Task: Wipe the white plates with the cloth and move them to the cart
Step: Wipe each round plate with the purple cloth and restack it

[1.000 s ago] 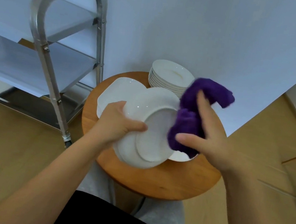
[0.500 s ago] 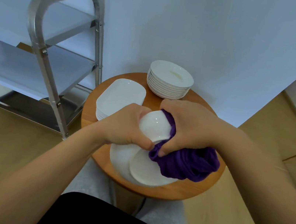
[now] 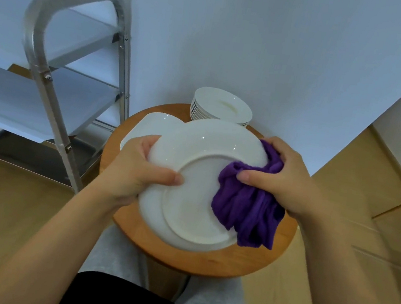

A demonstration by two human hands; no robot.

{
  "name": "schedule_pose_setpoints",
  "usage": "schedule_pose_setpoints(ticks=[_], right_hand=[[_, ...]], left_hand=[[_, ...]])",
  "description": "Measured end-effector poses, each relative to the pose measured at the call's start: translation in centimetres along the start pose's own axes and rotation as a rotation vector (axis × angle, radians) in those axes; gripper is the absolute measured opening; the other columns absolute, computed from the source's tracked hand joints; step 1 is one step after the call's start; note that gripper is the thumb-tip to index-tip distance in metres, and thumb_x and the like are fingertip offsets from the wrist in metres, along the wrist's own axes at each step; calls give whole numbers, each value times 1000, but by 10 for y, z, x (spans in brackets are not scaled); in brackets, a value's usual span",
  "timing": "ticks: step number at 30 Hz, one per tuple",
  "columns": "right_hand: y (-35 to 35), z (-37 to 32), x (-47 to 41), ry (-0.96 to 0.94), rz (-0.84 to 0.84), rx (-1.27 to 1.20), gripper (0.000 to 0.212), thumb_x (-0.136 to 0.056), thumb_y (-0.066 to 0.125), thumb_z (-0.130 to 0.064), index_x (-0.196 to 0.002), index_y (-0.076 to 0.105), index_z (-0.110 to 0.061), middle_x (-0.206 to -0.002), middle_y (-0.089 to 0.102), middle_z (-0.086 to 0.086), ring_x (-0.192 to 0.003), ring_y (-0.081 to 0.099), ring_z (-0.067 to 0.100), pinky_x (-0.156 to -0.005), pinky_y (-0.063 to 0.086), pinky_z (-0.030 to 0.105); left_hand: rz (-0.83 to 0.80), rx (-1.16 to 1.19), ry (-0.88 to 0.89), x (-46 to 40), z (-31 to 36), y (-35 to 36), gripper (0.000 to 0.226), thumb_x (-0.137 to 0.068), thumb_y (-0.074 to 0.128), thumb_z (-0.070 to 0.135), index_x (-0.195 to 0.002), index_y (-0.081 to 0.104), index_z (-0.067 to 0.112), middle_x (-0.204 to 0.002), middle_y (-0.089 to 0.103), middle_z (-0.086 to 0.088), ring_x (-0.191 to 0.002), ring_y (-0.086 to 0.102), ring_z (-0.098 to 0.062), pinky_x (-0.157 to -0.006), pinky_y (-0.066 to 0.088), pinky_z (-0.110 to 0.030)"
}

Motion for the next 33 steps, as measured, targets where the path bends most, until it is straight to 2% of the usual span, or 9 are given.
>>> schedule_pose_setpoints(ticks=[7,13,17,20,22,25,27,30,33], right_hand=[[31,47,30,218,295,-565,58,-51,90,-26,-101,61,-17,-83,73,-5,-74,71,16,-58,54,22],[41,55,39,349,509,-629,78,-41,83,-42,-111,60,-15,-101,69,6,-80,70,21,-56,53,23],[62,67,46,446,663,-792,64,-62,81,-37,-118,59,-14,-101,69,6,-80,70,21,-53,52,23],[86,75,50,496,731,-957,72,-55,79,-42,-119,58,-18,-102,69,5,-81,71,23,-53,53,24],[82,77,47,510,692,-1034,78,-50,77,-41,-121,58,-16,-96,71,5,-72,71,20,-51,52,25],[50,79,44,497,541,-1046,73,-49,78,-33,-116,61,-9,-74,71,0,-58,67,16,-51,52,26],[30,74,42,517,381,-861,79,-41,82,-33,-112,60,-8,-74,70,3,-58,68,17,-53,53,28],[22,54,32,543,106,-496,96,-28,88,-38,-114,55,-11,-94,70,12,-65,72,22,-53,53,27],[19,39,16,506,46,-345,97,-22,88,-42,-110,60,-14,-94,71,12,-66,72,21,-53,53,25]], left_hand=[[228,245,-64,4,-26,-5,58,-47,76,5,-103,62,10,-98,72,-7,-89,70,-26,-60,57,-31],[350,391,-104,16,-53,5,39,-56,69,6,-93,69,18,-96,74,-4,-85,71,-23,-56,57,-32],[495,528,-88,16,-57,22,52,-54,70,7,-104,63,19,-99,71,-3,-89,68,-24,-56,57,-32],[553,479,-56,14,-54,37,51,-53,73,16,-99,57,30,-98,67,3,-93,65,-22,-59,58,-30],[500,405,-56,16,-54,38,53,-54,76,19,-103,59,30,-101,68,3,-97,65,-22,-63,58,-32],[119,480,-145,20,-47,23,50,-54,86,30,-102,72,21,-101,72,-5,-91,70,-23,-64,59,-35],[-47,542,-296,15,-46,2,65,-47,89,48,-103,74,17,-104,71,-11,-90,69,-29,-70,59,-43],[-33,563,-470,3,-46,-12,75,-45,91,39,-113,69,15,-107,70,-13,-89,70,-32,-70,59,-46],[73,568,-508,-4,-51,-4,85,-27,97,20,-107,67,25,-98,73,-14,-82,71,-34,-59,58,-47]])
Point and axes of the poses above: each hand's wrist, its own x-axis away from the middle knuckle, its own y-axis out of the palm, z = x × y, the point moved 4 cm from there along -x, towards the middle knuckle
